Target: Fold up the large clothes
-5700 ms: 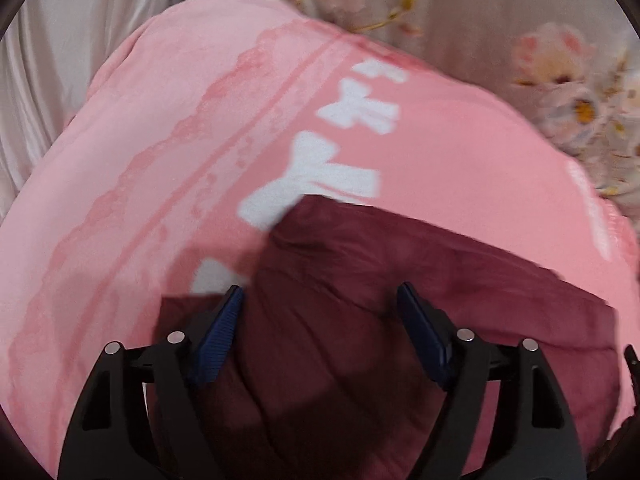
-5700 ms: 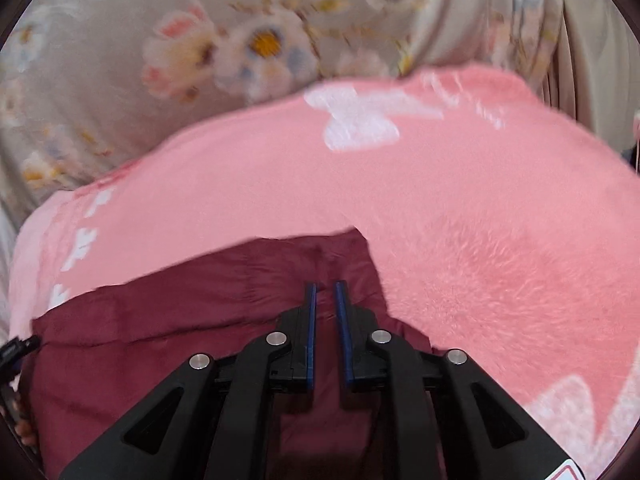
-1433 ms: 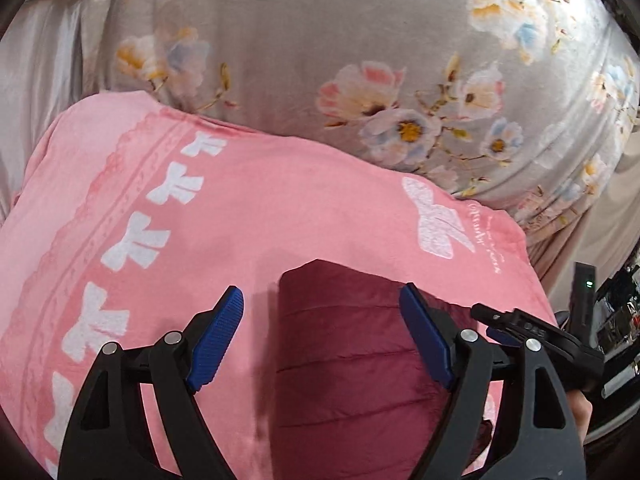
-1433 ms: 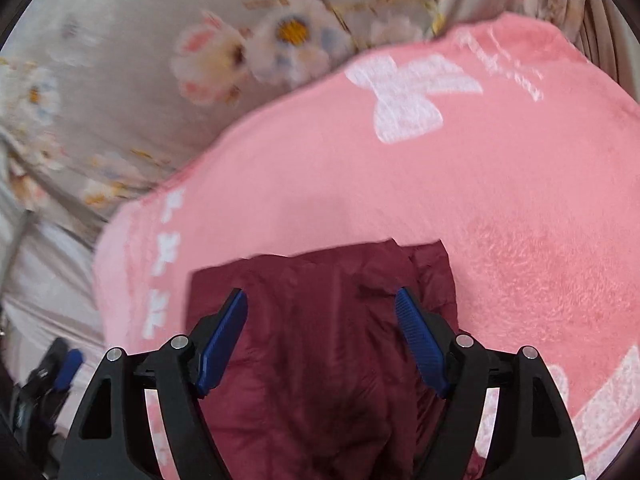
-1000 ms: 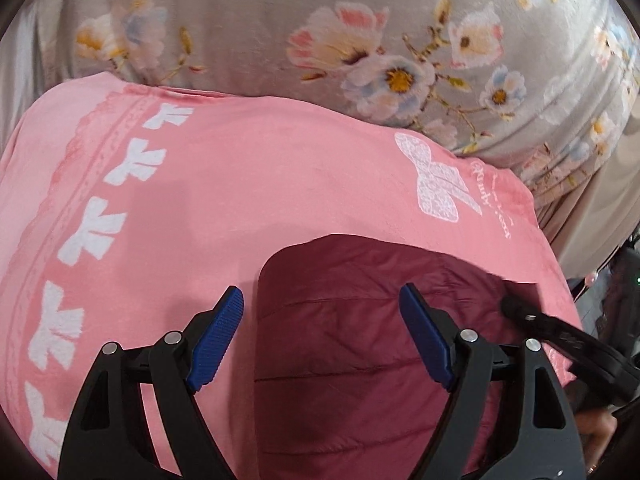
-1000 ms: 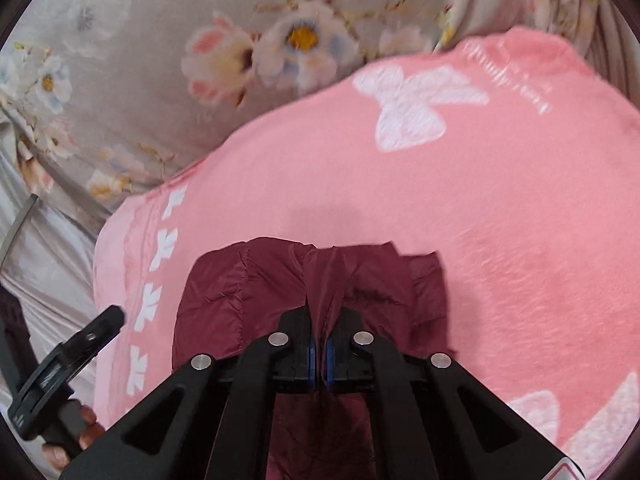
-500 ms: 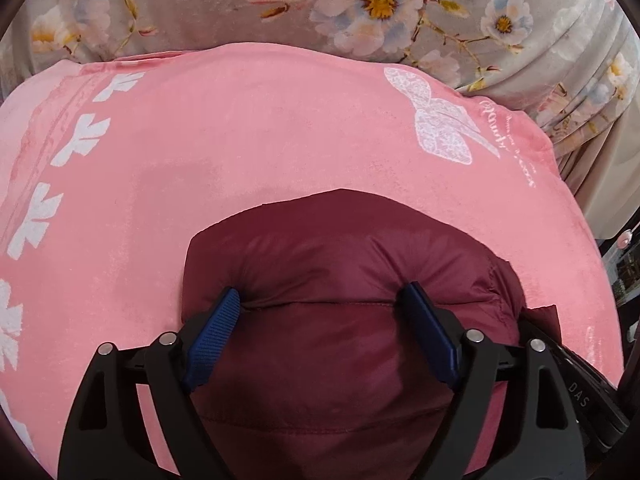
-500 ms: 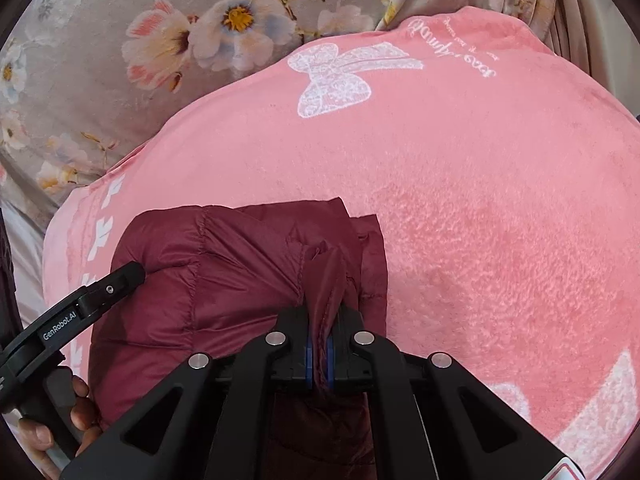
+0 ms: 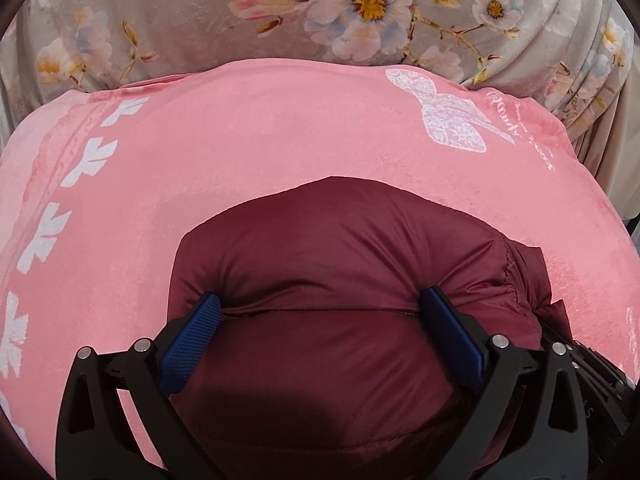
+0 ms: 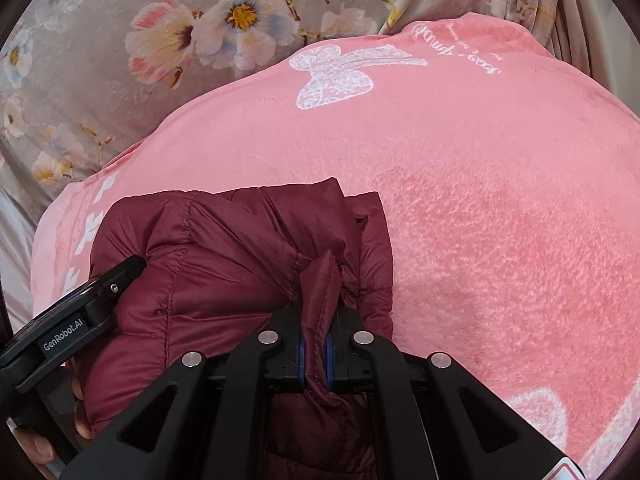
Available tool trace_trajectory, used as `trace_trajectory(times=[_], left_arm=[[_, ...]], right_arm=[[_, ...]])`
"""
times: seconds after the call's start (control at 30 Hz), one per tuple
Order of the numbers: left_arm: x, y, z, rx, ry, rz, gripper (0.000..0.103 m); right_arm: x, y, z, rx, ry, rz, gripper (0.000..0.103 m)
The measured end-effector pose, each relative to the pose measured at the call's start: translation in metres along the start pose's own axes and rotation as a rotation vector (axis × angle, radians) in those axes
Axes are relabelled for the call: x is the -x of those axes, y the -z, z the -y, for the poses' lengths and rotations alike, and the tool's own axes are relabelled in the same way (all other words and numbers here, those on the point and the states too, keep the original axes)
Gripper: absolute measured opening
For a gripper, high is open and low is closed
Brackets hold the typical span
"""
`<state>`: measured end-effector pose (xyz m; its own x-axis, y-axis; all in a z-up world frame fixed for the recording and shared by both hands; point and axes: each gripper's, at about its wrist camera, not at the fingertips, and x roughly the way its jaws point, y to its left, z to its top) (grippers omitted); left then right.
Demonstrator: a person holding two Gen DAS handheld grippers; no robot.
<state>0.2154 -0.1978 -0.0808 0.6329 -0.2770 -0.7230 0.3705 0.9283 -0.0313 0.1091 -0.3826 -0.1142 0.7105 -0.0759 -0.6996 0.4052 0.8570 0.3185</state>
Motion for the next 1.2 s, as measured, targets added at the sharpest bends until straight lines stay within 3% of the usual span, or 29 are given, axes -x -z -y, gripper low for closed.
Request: trace_trajectory(times=[0.17,0.4,0.53,0.63,0.73,0.9,0.97,1.07,1.2], left_arm=[[-0.002,0.003,0.004,-0.014,-0.028,0.022,0.098],[-0.004,0.004,0.006,-0.025,-0.048,0.024,0.098],[0.004,0.002,0.001,-0.034,-0.038,-0.016,0.098],[0.030,0.004,-0.015,0.015,-0.008,-0.038,0.098],[0.058,0.014,-0.021,-0.001,-0.046,-0.018,0.098],[0.073,0.038,-0.015,-0.047,-0.078,-0.045,0.098],[0.068,0.045,-0.013,-0.049,-0.085,-0.061,0.098],[0.059,0.055,-0.014,-0.032,-0.088,-0.075,0.098],[0.055,0.061,-0.014,-0.020,-0.086,-0.080,0.098]], right_arm=[[0.001,0.004,0.000,-0.006,-0.004,0.024,0.002],[0.003,0.000,0.005,-0.033,-0.030,-0.012,0.002],[0.042,-0.008,0.001,-0.063,0.000,-0.001,0.016],[0.084,-0.002,-0.013,0.020,0.044,0.083,0.016],[0.105,0.012,-0.034,0.087,0.027,0.088,0.016],[0.095,0.042,-0.051,0.173,0.094,0.059,0.016],[0.087,0.050,-0.044,0.157,0.106,0.043,0.015],[0.082,0.054,-0.030,0.134,0.126,0.041,0.006],[0.075,0.061,-0.024,0.121,0.123,0.027,0.007]])
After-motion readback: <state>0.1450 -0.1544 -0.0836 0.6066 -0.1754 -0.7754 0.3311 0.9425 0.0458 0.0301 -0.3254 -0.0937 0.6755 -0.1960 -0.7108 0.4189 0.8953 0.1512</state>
